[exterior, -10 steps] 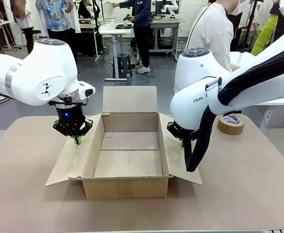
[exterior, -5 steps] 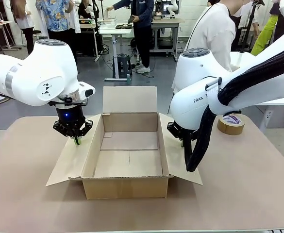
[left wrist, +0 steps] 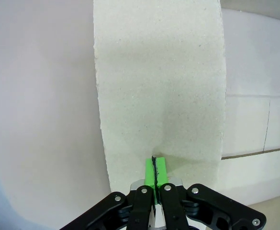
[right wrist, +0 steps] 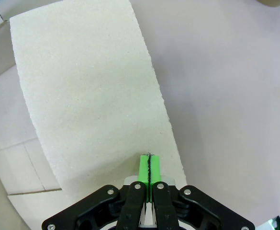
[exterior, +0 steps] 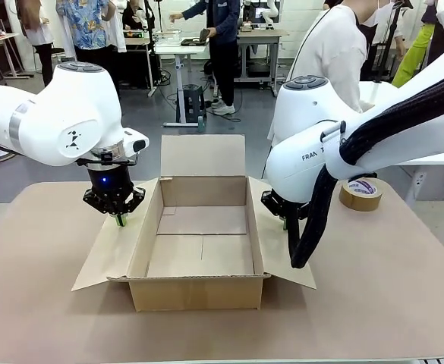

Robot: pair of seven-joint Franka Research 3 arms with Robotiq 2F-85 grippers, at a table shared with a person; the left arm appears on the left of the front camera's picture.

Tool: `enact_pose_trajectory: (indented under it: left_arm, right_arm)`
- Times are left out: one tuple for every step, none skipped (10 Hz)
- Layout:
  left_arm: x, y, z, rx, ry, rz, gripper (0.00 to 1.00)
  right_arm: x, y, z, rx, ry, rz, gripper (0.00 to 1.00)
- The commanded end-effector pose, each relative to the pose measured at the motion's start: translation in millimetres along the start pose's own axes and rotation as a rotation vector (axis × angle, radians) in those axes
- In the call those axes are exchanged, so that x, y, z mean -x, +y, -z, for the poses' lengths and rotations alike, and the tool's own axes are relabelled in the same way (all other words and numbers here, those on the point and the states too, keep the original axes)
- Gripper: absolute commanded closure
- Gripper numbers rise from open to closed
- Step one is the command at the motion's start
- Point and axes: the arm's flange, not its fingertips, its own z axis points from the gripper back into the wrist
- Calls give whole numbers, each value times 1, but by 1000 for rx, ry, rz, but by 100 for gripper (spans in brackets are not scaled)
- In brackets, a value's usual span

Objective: Wrap the clocks to prevent damage.
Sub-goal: Once the human has placed the objects inside and stepped back, release both hands from the side flaps of the Package Box.

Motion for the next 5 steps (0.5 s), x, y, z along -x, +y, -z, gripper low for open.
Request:
enact_pose_trajectory:
  left_arm:
    - [0,0,1,-8,6,3,100]
    - [0,0,1,-8,6,3,100]
    - [0,0,1,-8,6,3,100]
    - [0,0,1,-8,6,3,100]
    - [0,0,1,-8,6,3,100]
  right_arm:
    - [0,0,0,3,-2,-1,99]
    - [0,0,0,3,-2,-1,99]
    - [0,0,0,3,-2,-1,99]
    - [0,0,0,3,-2,-1,99]
    - [0,0,0,3,-2,-1,99]
